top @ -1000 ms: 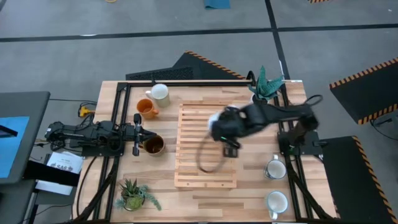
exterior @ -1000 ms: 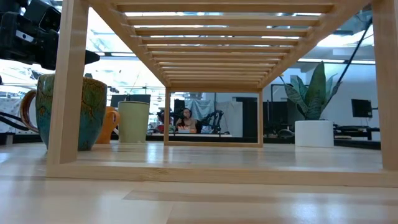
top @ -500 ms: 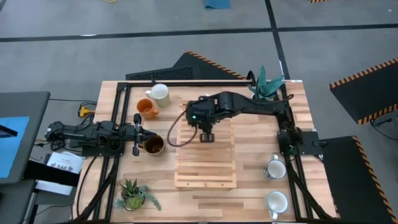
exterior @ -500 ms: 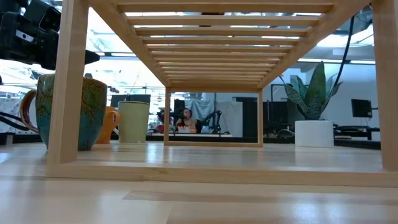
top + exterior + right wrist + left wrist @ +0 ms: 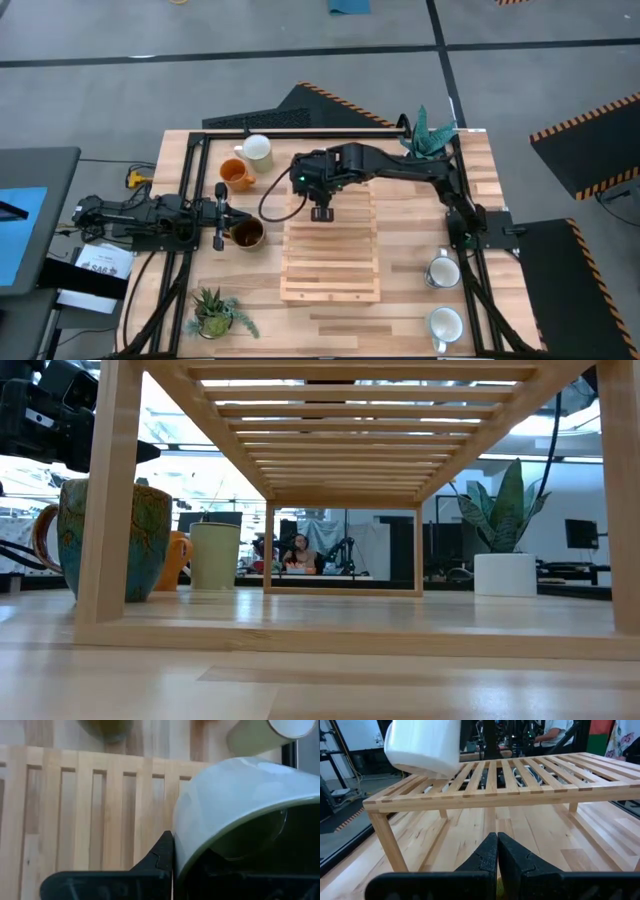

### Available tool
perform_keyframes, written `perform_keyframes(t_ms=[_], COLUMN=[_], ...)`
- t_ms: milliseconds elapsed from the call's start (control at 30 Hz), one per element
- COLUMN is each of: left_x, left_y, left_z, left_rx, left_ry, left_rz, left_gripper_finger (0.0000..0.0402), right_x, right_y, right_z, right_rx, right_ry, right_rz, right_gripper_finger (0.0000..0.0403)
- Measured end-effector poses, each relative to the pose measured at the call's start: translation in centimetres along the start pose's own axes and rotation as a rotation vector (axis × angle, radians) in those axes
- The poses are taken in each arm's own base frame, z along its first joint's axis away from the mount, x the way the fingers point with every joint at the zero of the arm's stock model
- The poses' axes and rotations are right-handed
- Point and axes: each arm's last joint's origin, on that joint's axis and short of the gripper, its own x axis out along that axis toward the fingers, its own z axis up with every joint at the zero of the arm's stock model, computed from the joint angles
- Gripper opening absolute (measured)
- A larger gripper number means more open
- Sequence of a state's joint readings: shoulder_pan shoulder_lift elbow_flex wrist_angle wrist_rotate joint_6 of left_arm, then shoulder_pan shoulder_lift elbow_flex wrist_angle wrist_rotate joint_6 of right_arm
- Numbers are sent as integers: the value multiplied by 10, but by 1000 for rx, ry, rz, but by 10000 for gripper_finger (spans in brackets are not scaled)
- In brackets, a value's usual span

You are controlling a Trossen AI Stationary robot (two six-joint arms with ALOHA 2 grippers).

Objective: Place coffee mugs
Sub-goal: Put the white mug on the shelf

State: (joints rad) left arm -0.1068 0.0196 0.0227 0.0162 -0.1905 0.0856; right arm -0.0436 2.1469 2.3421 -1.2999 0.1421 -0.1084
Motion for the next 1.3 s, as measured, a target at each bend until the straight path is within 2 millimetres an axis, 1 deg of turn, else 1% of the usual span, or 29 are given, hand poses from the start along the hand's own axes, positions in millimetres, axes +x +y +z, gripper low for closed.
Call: perform_keyframes(t_ms=[167,200,400,533,733,967,1067,1300], left_x=[0,0,0,0,0,0,0,0], left_y=[0,0,0,0,0,0,0,0], left_z=[0,0,0,0,0,0,0,0], left_rx=[0,0,0,0,0,0,0,0], left_ry=[0,0,0,0,0,0,0,0], left_rz=[1,0,0,0,0,0,0,0], left_gripper_finger=[0,0,0,0,0,0,0,0], right_x=[4,4,10,9,9,0,0,-1], right_y=[-1,-1,-2,-2,-2,-4,-6,-7], right_z=[1,1,0,0,0,1,4,7], right_rx=[4,5,18,31,23,27,31,-1], right_ry=[4,4,24,26,24,-2,-40,-70], right_rz=[-3,-7,-23,-26,-25,-28,-34,-48], right_gripper_finger=[42,47,120,146,149,144,144,144])
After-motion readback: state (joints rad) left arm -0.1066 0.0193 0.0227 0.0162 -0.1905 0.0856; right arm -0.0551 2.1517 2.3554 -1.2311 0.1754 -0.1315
